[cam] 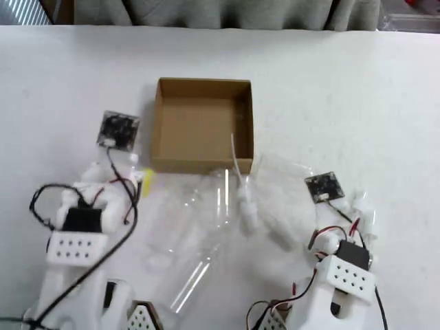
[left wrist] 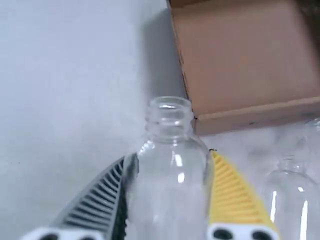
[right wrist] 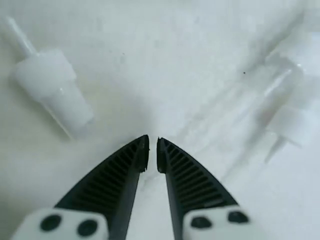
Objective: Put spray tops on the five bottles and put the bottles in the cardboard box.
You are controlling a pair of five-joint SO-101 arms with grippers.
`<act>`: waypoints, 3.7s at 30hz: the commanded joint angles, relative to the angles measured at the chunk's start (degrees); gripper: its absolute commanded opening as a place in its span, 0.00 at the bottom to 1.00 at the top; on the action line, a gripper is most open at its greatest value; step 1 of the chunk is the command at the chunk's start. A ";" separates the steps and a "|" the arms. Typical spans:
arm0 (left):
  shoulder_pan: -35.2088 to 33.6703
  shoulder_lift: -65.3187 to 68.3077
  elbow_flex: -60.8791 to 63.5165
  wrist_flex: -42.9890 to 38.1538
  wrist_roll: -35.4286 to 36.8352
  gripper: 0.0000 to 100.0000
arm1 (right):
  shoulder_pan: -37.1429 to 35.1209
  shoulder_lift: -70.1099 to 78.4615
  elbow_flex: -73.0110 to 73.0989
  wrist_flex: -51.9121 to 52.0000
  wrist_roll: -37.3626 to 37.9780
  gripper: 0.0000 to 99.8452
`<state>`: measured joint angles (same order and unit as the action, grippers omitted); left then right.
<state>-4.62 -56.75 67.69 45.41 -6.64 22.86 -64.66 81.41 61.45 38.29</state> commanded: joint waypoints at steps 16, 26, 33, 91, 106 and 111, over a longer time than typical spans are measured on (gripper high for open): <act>-6.55 -19.74 9.32 -5.36 8.53 0.02 | 22.73 33.89 -46.24 7.96 -0.53 0.02; -6.55 -19.91 9.41 -5.27 8.44 0.02 | 20.88 53.05 -57.93 9.71 7.56 0.02; -6.55 -20.00 9.49 -5.27 8.44 0.02 | 19.47 55.87 -57.32 9.54 7.65 0.16; -6.55 -20.00 9.58 -4.84 4.84 0.02 | 16.04 55.52 -48.97 1.89 0.18 0.02; -5.67 -20.09 -5.10 4.13 10.37 0.02 | 21.85 53.32 -70.51 22.73 -6.07 0.02; 1.45 -19.82 -10.64 8.97 10.37 0.02 | 22.37 43.03 -64.18 20.18 -8.97 0.02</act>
<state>-7.16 -75.74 62.86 52.62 2.86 45.27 -14.20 14.86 82.73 30.55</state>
